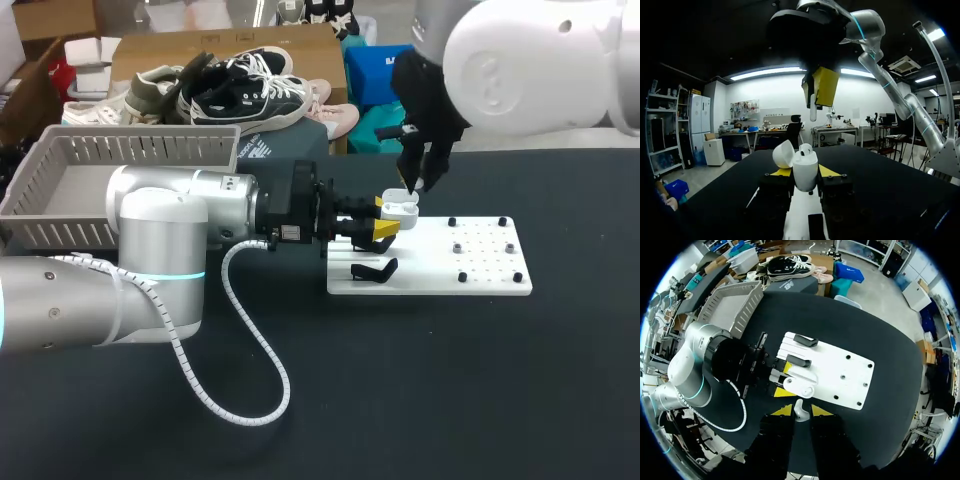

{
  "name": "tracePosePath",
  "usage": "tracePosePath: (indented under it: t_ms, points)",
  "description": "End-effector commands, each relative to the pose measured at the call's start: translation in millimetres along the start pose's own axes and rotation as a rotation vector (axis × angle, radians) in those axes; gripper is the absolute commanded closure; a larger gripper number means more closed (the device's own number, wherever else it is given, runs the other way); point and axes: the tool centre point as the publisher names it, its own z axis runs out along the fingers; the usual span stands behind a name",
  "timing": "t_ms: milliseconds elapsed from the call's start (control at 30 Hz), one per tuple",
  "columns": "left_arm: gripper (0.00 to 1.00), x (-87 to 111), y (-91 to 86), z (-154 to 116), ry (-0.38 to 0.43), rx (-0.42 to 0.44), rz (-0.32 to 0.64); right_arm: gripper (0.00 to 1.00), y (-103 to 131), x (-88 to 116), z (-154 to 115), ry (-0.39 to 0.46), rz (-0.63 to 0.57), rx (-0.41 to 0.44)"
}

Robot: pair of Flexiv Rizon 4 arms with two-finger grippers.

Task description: Pick up each earbud case from the left stands, insert the matching earbuds, close the lid, and place the case in the box.

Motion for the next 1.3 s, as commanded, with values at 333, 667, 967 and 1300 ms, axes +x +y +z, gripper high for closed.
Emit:
tracePosePath:
  t_ms: [333,667,967,1300]
  points:
    - [1.00,0.5,0.2,0.1,-0.002,-0.001,0.001,1.00,14.2,-15.8,13.5,0.017,-0.027,0.043]
    - [1.00,0.5,0.2,0.1,-0.002,-0.001,0.001,1.00,13.5,-16.5,14.4,0.014,-0.018,0.044]
    - [1.00,0.5,0.2,0.1,-0.002,-0.001,0.001,1.00,5.6,-14.0,13.8,0.045,-0.046,0.028]
    - [1.00,0.5,0.2,0.1,-0.002,-0.001,0.001,1.00,9.0,-15.0,13.2,0.089,-0.103,0.028]
